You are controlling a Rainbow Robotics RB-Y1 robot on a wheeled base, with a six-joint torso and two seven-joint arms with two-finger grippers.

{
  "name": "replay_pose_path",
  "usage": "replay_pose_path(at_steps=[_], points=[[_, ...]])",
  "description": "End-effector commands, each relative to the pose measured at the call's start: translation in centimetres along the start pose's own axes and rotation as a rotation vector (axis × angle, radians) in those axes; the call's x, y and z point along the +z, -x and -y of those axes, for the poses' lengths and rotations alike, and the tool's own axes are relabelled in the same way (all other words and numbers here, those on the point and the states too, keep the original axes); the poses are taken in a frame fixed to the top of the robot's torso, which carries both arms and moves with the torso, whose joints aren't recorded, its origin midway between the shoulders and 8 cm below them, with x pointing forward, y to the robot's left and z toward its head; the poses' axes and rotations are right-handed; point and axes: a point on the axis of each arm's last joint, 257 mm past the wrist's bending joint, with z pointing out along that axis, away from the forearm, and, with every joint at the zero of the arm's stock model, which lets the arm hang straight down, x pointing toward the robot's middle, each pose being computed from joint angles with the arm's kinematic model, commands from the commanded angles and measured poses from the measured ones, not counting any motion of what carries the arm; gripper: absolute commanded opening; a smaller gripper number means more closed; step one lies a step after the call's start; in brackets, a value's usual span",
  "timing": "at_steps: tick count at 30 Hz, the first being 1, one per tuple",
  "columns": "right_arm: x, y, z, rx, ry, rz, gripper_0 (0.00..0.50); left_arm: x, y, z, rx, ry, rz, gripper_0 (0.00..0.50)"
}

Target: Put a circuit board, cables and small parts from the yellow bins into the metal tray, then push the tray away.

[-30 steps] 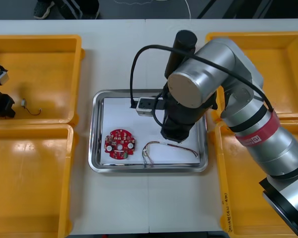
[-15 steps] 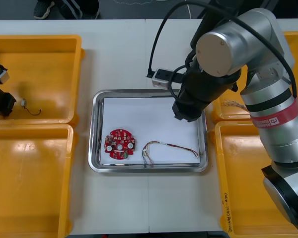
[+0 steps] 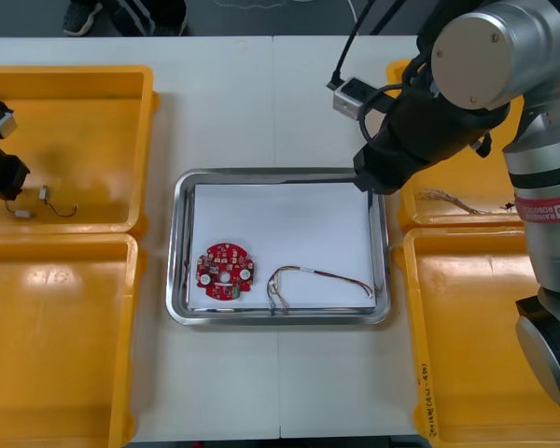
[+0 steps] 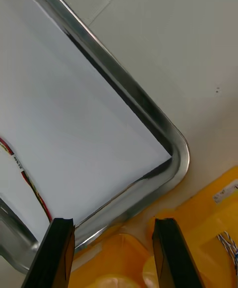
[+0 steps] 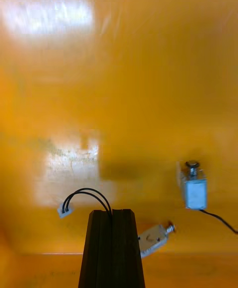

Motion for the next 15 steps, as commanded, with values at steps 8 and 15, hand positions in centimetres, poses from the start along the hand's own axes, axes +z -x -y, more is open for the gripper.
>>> replay_pose_path(at_steps=[8, 15], points=[[-5.0, 0.9, 5.3, 0.192, -0.131, 0.067, 0.461, -6.6, 5.0, -1.6, -0.088, 0.033, 0.101, 0.0], [-5.9, -0.4, 8.0, 0.247, -0.167, 0.035, 0.459, -8.6, 6.3, -2.3, -0.09, 0.044, 0.137, 0.0]])
